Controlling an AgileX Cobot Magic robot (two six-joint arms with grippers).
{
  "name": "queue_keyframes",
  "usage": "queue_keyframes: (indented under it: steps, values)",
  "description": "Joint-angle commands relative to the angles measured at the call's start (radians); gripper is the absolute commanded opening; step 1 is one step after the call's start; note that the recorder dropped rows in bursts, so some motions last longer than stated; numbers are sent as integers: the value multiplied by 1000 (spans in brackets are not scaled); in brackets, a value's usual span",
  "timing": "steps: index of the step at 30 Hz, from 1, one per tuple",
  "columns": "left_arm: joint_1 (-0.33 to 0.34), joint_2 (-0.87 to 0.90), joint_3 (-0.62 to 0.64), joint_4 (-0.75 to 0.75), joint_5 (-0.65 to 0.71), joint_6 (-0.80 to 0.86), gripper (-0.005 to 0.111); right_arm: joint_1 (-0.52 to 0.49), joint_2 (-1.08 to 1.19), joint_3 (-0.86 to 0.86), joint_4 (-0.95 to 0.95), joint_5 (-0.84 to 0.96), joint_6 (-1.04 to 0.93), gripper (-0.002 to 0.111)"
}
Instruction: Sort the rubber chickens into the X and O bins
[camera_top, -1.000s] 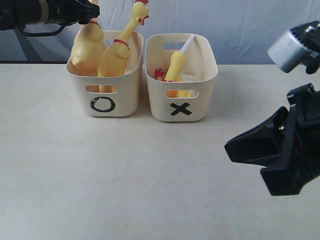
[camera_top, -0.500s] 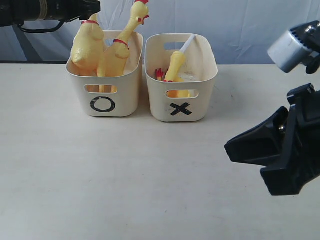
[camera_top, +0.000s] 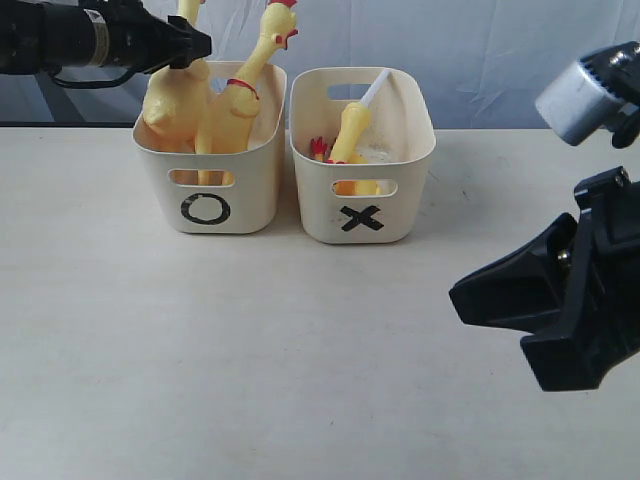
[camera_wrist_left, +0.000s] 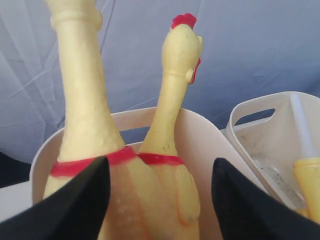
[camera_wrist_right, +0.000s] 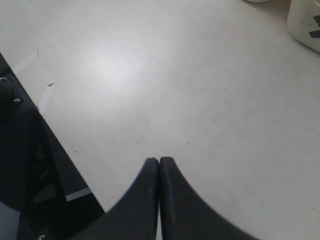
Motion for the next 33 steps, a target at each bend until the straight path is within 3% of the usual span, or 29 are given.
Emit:
queue_keyframes:
  steps: [1,17,33]
  values:
    - [-4,22,-3,1,-6,-9,57,-5,-4,5,2,-4,-3,0]
    - [-4,68,-3,1,-32,-11,57,-5,-4,5,2,-4,-3,0]
    - [-3,-96,-11,1,-47,-9,57,-5,-4,5,2,-4,-3,0]
